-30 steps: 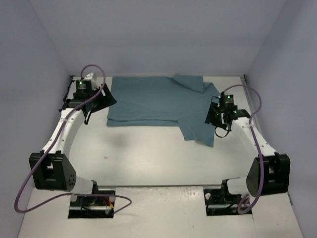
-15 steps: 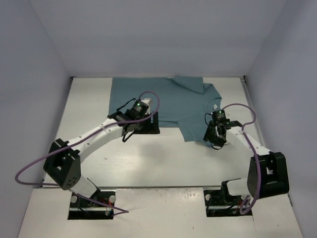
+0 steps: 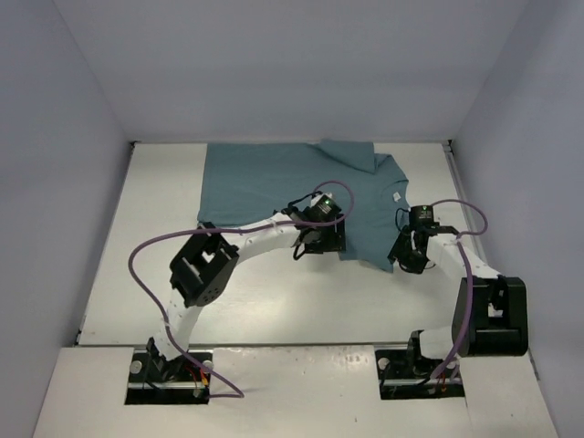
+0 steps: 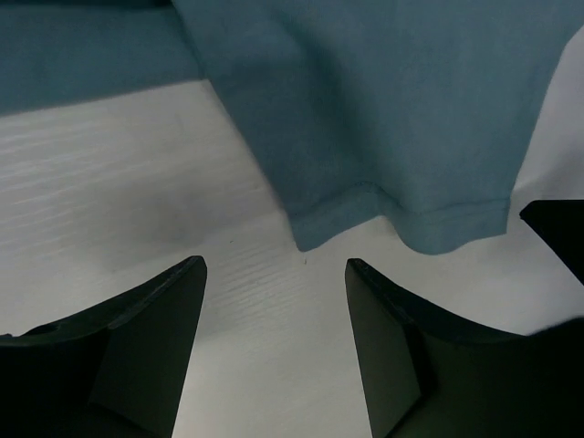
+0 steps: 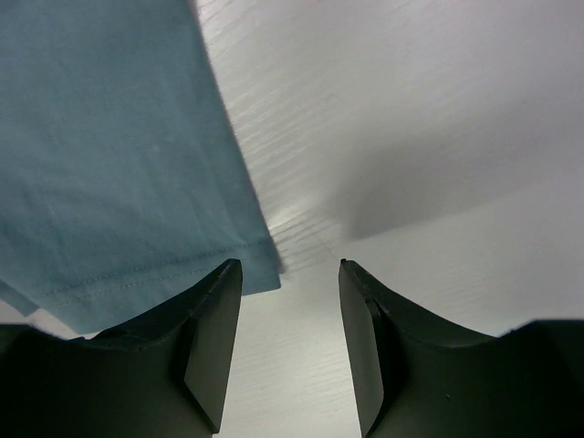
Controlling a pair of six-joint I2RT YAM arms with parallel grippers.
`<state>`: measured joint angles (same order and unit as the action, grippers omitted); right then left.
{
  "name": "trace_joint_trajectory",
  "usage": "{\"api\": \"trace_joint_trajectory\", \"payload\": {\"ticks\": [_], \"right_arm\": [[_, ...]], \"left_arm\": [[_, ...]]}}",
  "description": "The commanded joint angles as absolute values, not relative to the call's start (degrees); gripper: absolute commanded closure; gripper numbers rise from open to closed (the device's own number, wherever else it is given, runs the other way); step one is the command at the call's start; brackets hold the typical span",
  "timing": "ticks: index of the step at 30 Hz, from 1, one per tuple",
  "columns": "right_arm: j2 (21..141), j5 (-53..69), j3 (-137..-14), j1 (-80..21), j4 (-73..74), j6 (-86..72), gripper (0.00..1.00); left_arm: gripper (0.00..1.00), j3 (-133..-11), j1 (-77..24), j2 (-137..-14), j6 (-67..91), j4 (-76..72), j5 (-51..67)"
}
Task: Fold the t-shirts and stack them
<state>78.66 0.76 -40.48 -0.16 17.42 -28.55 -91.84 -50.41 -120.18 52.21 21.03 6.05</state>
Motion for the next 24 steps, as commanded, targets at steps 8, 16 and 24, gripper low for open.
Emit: {"api": "trace_joint_trajectory", "payload": {"ticks": [8,16,24], "right_arm": [[80.07,4.85,-39.63,-0.26,14.41,-26.99,0.57],[80.8,6.15,-38.23,-0.26,12.87,-27.42,0.57],[81.86,5.94,-38.25,-0.91,11.3,-27.95,0.57]], "left_arm": [[0.46,-98.35,-53.17,-125.79,57.74,22.94,4.13],[0.7,-98.73,-54.19,-128.4,58.39,26.62,2.6],[1.0,-99.44,-54.32,-130.29,56.8,27.98,0.6]]}}
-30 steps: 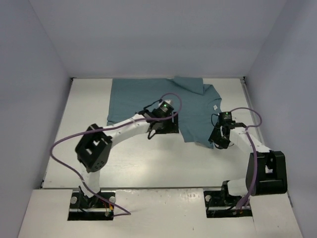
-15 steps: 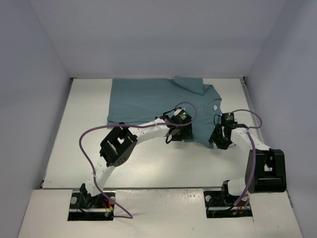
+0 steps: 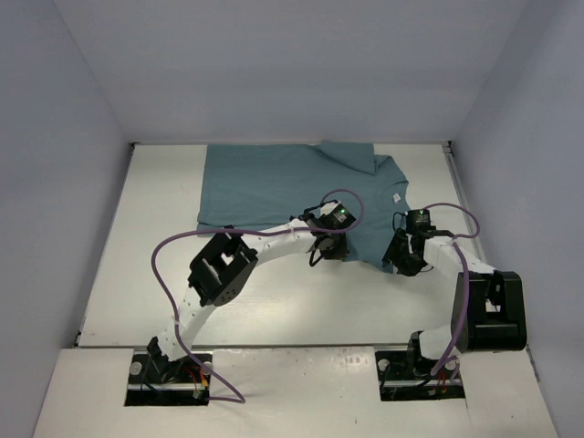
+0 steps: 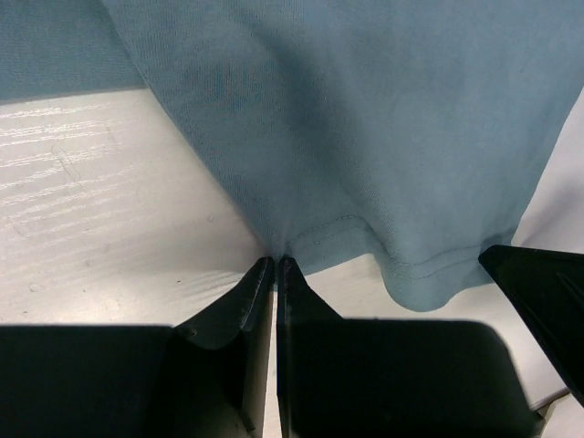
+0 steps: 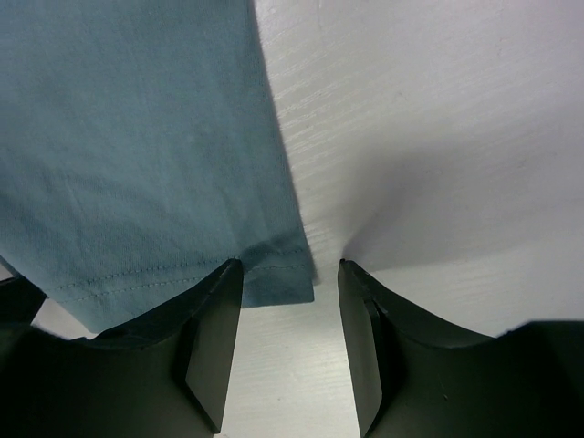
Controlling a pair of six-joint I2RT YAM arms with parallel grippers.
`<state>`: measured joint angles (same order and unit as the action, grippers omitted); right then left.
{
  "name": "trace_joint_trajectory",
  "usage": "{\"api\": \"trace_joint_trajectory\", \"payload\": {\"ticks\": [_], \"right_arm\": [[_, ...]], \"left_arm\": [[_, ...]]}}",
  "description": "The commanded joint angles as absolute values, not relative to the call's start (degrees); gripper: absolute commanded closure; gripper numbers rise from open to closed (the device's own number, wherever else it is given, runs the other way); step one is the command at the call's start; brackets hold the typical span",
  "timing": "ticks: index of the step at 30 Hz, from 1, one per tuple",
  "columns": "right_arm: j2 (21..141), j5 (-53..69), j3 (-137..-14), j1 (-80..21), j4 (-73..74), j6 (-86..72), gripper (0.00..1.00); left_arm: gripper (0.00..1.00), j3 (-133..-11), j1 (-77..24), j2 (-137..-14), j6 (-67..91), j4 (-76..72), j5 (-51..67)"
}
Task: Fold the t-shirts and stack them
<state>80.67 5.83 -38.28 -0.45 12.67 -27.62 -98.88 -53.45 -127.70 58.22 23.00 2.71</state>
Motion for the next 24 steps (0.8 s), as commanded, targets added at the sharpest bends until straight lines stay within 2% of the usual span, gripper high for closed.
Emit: {"api": "trace_joint_trajectory", "payload": {"ticks": [1,5,8,11,13,14,20,24], "right_arm": [[82.16,5.86,-38.29,-1.0,11.22,-27.95,0.57],[83.45,5.27,-38.42,-1.13,10.9,-28.1,0.57],[83.84,4.8,-37.97,-1.43,10.84,-28.42,0.62],[84.65,4.83,-38.06,-1.75,10.74,-28.8,0.79],[85.26,5.36,-38.14,-1.94,10.71,-28.83,0.94],[85.51,5.53,-38.06,-2.19,10.55,-28.83,0.98],[80.5,4.77,-39.33,-3.5,11.23,-29.0,1.0],[77.64,4.92,-44.47,-3.52,12.86,-28.12,1.0]], "left_arm": [[1.0,-99.94,-54.32,-130.37,56.21,28.07,0.56],[1.0,-101.12,-54.32,-130.05,54.03,28.04,0.07],[1.0,-100.84,-54.29,-128.8,52.31,28.01,-2.07],[1.0,-100.71,-54.3,-127.52,50.78,27.95,-3.39],[1.0,-100.9,-54.23,-126.9,49.56,27.95,-3.88],[1.0,-100.9,-54.23,-126.49,49.15,27.87,-4.2],[1.0,-100.9,-54.23,-123.06,45.44,27.18,-6.11],[1.0,-102.14,-53.45,-120.4,41.67,26.56,-7.91]]}}
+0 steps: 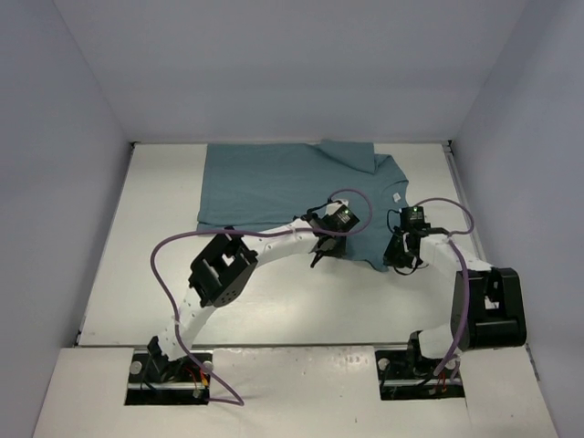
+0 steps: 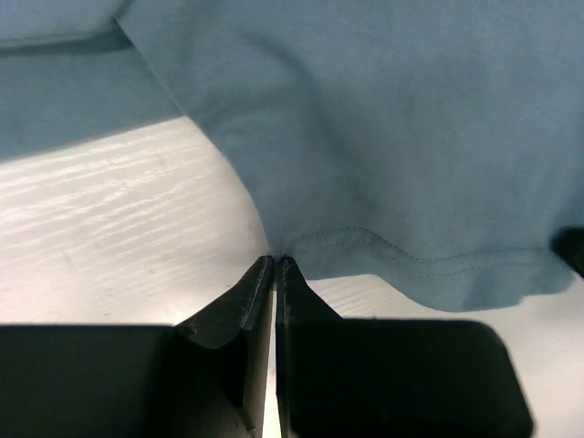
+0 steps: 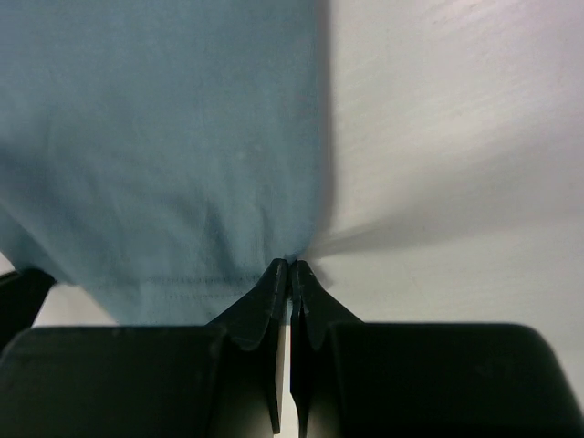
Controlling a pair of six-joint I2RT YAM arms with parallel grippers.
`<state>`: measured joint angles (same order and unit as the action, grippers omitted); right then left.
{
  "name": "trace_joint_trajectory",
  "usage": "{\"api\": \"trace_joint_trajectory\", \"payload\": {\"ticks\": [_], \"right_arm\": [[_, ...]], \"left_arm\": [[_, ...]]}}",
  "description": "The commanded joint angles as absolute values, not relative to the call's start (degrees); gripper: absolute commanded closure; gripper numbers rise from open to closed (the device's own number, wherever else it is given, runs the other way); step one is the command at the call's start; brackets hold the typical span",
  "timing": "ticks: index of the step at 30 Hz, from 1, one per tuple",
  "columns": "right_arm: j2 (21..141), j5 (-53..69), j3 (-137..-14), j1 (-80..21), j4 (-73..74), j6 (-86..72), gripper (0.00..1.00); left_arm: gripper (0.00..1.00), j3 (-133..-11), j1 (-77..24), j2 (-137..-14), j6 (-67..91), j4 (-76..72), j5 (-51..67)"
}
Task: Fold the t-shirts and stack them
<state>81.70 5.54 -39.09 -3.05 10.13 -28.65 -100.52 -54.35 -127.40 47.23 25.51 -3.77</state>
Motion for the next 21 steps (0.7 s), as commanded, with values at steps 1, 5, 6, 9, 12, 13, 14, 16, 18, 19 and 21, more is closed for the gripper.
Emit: {"api": "trace_joint_trajectory", "payload": {"ticks": [1,5,6,9,12,13,14,16,18,19,21], "right_arm": [[77.48,4.98,-46.36,-3.55,13.4,-27.76,1.0],[81.05,4.75,-53.95,-3.44,14.4,-26.0,1.0],[82.54,4.69,-56.3,-3.37,14.47,-25.47,1.0],[86.29,4.58,-61.89,-3.26,14.58,-24.34,1.0],[91.11,4.78,-67.99,-3.01,14.59,-23.15,1.0],[92.95,5.01,-69.93,-2.99,14.59,-22.64,1.0],[94.92,5.26,-71.81,-2.99,14.59,-22.08,1.0],[97.08,5.6,-76.4,-2.99,14.54,-21.41,1.0],[99.85,5.73,-80.03,-2.99,14.52,-20.55,1.0],[101.38,5.67,-82.07,-2.99,14.5,-19.98,1.0],[103.64,5.67,-83.85,-2.99,14.5,-19.45,1.0]], "left_arm": [[1.0,-103.02,-52.95,-119.82,40.57,26.54,-8.08],[1.0,-108.07,-49.97,-120.1,36.43,26.96,-7.09],[1.0,-109.9,-48.85,-120.72,35.43,27.16,-6.45],[1.0,-114.2,-46.13,-122.63,32.75,27.97,-5.04],[1.0,-118.62,-43.73,-124.84,30.85,28.04,-3.23],[1.0,-120.1,-43.09,-125.77,30.36,28.04,-2.66],[1.0,-121.58,-42.48,-126.78,29.9,28.04,-2.05],[1.0,-125.51,-41.33,-128.42,28.63,28.04,-1.62],[1.0,-129.11,-40.26,-130.16,27.6,28.04,-0.8],[1.0,-131.15,-39.7,-131.13,27.29,28.04,-0.29],[1.0,-132.89,-38.74,-132.84,26.95,28.04,0.0]]}}
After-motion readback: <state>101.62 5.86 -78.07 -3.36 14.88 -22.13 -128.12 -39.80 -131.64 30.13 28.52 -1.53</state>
